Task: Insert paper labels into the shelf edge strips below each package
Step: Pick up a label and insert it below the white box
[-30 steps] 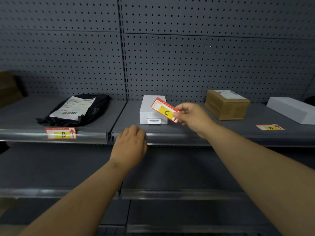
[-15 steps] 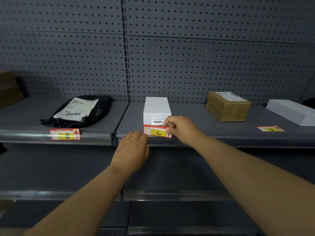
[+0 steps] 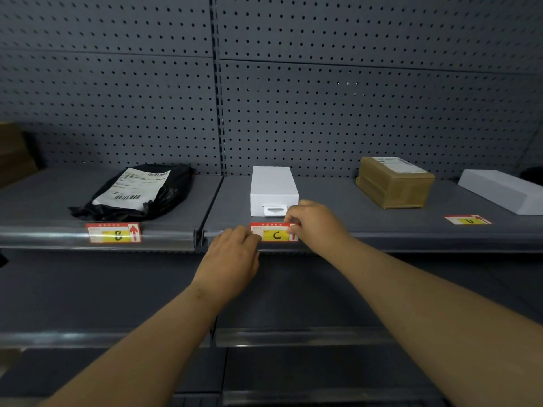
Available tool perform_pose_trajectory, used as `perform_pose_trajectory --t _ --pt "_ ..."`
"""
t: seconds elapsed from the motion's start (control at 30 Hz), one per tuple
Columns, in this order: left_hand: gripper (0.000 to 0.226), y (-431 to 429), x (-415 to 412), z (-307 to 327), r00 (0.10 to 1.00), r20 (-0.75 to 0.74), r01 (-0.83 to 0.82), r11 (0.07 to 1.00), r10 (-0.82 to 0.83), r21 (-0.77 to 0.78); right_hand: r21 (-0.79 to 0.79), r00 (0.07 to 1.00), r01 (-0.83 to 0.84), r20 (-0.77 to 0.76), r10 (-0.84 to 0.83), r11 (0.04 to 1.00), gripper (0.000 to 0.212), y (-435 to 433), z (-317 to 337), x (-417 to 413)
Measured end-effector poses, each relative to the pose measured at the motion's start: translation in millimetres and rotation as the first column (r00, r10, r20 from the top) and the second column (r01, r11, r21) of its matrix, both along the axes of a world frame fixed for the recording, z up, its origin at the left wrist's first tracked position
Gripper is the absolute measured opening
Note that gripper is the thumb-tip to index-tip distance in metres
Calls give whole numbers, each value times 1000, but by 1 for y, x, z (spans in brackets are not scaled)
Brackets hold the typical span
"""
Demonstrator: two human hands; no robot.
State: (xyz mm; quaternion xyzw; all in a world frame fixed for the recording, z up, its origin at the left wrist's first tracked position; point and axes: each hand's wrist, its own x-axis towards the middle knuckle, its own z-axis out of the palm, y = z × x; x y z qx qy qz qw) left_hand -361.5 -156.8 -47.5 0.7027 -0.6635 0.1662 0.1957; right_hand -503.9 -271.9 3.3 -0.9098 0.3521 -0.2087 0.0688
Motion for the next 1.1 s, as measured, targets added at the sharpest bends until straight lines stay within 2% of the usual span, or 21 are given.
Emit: perform_pose_trajectory --t 0.23,1.1 --pt "32 3 0 -2 1000 6 2 1000 -2 -10 -50 998 -47 -36 46 998 20 -1 -3 -2" --pt "38 3 2 -3 1000 20 1 1000 -1 28 -88 997 -31 -73 24 996 28 0 -6 -6"
